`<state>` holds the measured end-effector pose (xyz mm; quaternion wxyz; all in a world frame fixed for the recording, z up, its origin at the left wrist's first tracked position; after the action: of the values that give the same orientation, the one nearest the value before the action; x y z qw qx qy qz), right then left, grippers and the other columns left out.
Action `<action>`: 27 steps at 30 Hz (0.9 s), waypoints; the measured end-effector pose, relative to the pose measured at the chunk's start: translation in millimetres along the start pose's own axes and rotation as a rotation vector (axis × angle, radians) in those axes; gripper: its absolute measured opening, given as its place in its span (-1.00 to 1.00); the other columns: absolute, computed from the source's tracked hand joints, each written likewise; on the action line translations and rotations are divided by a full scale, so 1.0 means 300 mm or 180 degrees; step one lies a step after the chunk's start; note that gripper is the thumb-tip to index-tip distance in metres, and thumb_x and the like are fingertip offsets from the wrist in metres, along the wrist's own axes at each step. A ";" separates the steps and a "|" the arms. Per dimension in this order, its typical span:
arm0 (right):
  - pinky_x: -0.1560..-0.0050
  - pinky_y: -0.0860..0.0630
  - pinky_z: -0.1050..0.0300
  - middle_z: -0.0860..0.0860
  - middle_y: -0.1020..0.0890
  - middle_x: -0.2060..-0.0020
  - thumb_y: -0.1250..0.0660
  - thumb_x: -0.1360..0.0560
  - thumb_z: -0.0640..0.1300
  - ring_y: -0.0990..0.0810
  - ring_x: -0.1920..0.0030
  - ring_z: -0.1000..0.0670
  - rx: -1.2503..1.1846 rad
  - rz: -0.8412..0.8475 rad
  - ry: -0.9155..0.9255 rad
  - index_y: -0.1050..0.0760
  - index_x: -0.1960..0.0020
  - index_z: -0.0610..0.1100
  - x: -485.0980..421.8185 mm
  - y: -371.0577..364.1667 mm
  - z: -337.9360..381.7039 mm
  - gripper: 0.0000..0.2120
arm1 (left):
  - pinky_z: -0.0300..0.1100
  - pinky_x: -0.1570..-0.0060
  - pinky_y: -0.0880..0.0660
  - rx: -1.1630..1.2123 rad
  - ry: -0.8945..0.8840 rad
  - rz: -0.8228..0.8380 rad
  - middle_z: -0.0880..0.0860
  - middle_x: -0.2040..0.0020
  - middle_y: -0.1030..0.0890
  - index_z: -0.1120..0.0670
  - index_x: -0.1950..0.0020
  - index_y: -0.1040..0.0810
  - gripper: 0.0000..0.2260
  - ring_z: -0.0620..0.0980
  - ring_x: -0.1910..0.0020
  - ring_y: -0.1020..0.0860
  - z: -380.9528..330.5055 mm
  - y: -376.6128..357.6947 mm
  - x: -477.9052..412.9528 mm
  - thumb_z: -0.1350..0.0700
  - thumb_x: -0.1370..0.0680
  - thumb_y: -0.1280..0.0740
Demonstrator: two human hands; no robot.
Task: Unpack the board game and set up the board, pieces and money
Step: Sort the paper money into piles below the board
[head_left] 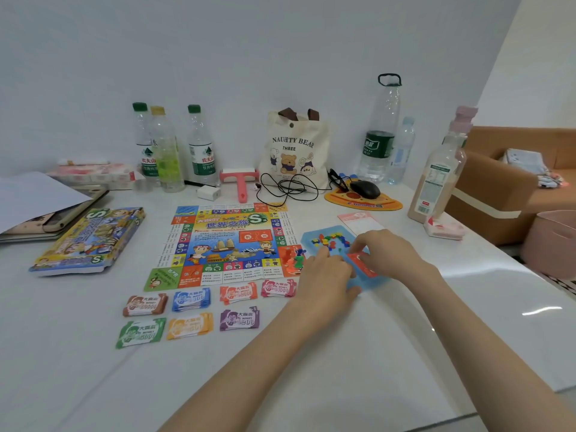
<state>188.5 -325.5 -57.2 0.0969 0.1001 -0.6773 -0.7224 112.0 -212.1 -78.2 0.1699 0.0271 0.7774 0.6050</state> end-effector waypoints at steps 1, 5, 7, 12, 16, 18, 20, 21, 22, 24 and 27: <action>0.08 -0.41 0.19 0.09 -0.58 -0.17 -0.24 -0.56 -0.11 -0.53 -0.13 0.01 0.0115 0.0050 0.0026 -0.55 -0.17 0.15 -0.004 -0.002 -0.004 -0.74 | -0.08 0.01 -0.33 0.0025 -0.0014 -0.0051 0.03 -0.17 -0.59 0.02 -0.22 -0.59 -0.74 0.07 -0.19 -0.37 -0.005 -0.005 -0.005 -0.02 -0.59 -0.27; 0.02 -0.37 0.15 0.05 -0.55 -0.21 -0.27 -0.54 -0.09 -0.47 -0.22 -0.03 0.0526 0.0367 0.0127 -0.48 -0.27 0.17 -0.016 -0.006 -0.007 -0.66 | -0.12 0.15 -0.34 0.0274 0.0043 -0.0098 0.03 -0.07 -0.63 0.04 -0.11 -0.65 -0.79 0.05 -0.07 -0.42 0.003 -0.024 -0.014 0.14 -0.56 -0.25; 0.02 -0.35 0.13 0.01 -0.52 -0.22 -0.28 -0.51 -0.11 -0.43 -0.25 -0.06 0.0672 0.0596 0.0157 -0.42 -0.34 0.16 -0.016 -0.002 -0.008 -0.58 | -0.10 0.10 -0.41 0.0413 0.0099 -0.0060 0.03 -0.06 -0.63 0.03 -0.09 -0.66 -0.79 0.04 -0.07 -0.43 0.015 -0.032 -0.017 0.16 -0.55 -0.26; 0.02 -0.37 0.09 -0.05 -0.45 -0.23 -0.38 -0.41 -0.06 -0.39 -0.25 -0.10 0.0688 0.0986 0.0069 -0.34 -0.39 0.19 -0.038 -0.008 -0.021 -0.42 | -0.14 0.21 -0.37 0.0401 0.0183 -0.0106 0.08 0.06 -0.63 0.05 0.02 -0.69 -0.81 0.03 0.07 -0.41 0.032 -0.036 -0.013 0.18 -0.50 -0.29; -0.02 -0.43 0.11 -0.04 -0.44 -0.26 -0.45 -0.40 -0.08 -0.43 -0.23 -0.08 0.0699 0.1152 0.0064 -0.36 -0.39 0.14 -0.047 0.002 -0.017 -0.40 | -0.17 0.39 -0.25 0.0317 0.0140 -0.0119 0.05 0.15 -0.61 0.05 0.09 -0.68 -0.83 0.03 0.11 -0.40 0.034 -0.038 -0.009 0.17 -0.48 -0.28; -0.01 -0.42 0.14 -0.01 -0.47 -0.26 -0.49 -0.39 -0.09 -0.44 -0.23 -0.06 0.0699 0.1162 0.0126 -0.38 -0.38 0.09 -0.051 0.015 -0.012 -0.40 | -0.28 0.42 -0.18 0.0302 0.0139 -0.0139 0.05 0.15 -0.60 0.04 0.08 -0.68 -0.83 0.01 0.13 -0.37 0.037 -0.037 -0.008 0.16 -0.49 -0.28; -0.03 -0.41 0.13 0.00 -0.47 -0.25 -0.52 -0.37 -0.07 -0.44 -0.22 -0.05 0.0641 0.1153 0.0158 -0.40 -0.37 0.06 -0.055 0.022 -0.015 -0.38 | -0.29 0.42 -0.17 0.0313 0.0131 -0.0130 0.04 0.14 -0.60 0.03 0.04 -0.68 -0.82 0.00 0.14 -0.35 0.038 -0.036 -0.008 0.15 -0.50 -0.29; -0.05 -0.42 0.12 0.00 -0.47 -0.25 -0.54 -0.35 -0.07 -0.44 -0.22 -0.05 0.0601 0.1162 0.0169 -0.41 -0.36 0.05 -0.056 0.024 -0.018 -0.38 | -0.26 0.42 -0.19 0.0319 0.0131 -0.0116 0.04 0.13 -0.60 0.03 0.03 -0.68 -0.82 -0.01 0.14 -0.34 0.038 -0.035 -0.008 0.15 -0.50 -0.29; -0.08 -0.43 0.11 0.00 -0.47 -0.25 -0.55 -0.35 -0.06 -0.43 -0.22 -0.05 0.0557 0.1177 0.0181 -0.41 -0.35 0.04 -0.059 0.022 -0.021 -0.38 | -0.22 0.40 -0.20 0.0329 0.0132 -0.0104 0.04 0.12 -0.61 0.02 0.01 -0.68 -0.81 -0.02 0.14 -0.33 0.038 -0.033 -0.008 0.15 -0.51 -0.28; -0.12 -0.45 0.09 0.00 -0.47 -0.24 -0.55 -0.34 -0.04 -0.42 -0.20 -0.04 0.0535 0.1201 0.0204 -0.41 -0.34 0.04 -0.066 0.020 -0.025 -0.38 | -0.21 0.37 -0.20 0.0340 0.0135 -0.0094 0.04 0.09 -0.61 0.02 -0.01 -0.68 -0.80 -0.02 0.14 -0.33 0.036 -0.031 -0.008 0.15 -0.52 -0.27; -0.15 -0.45 0.05 -0.01 -0.45 -0.22 -0.54 -0.34 0.03 -0.37 -0.20 -0.04 0.0587 0.1203 0.0233 -0.40 -0.34 0.06 -0.069 0.024 -0.025 -0.38 | -0.23 0.41 -0.15 0.0339 0.0139 -0.0085 0.04 0.07 -0.59 -0.01 -0.05 -0.68 -0.78 -0.01 0.11 -0.37 0.033 -0.026 -0.007 0.15 -0.53 -0.27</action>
<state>210.5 -327.4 -50.1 0.2456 0.0059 -0.7433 -0.6222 118.4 -205.4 -87.3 0.1593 0.0126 0.8124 0.5608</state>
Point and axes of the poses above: each hand's wrist, its own x-axis away from the middle knuckle, its own y-axis out of the back of the hand, z = x × y, the point moved 3 cm from there along -x, towards the middle knuckle
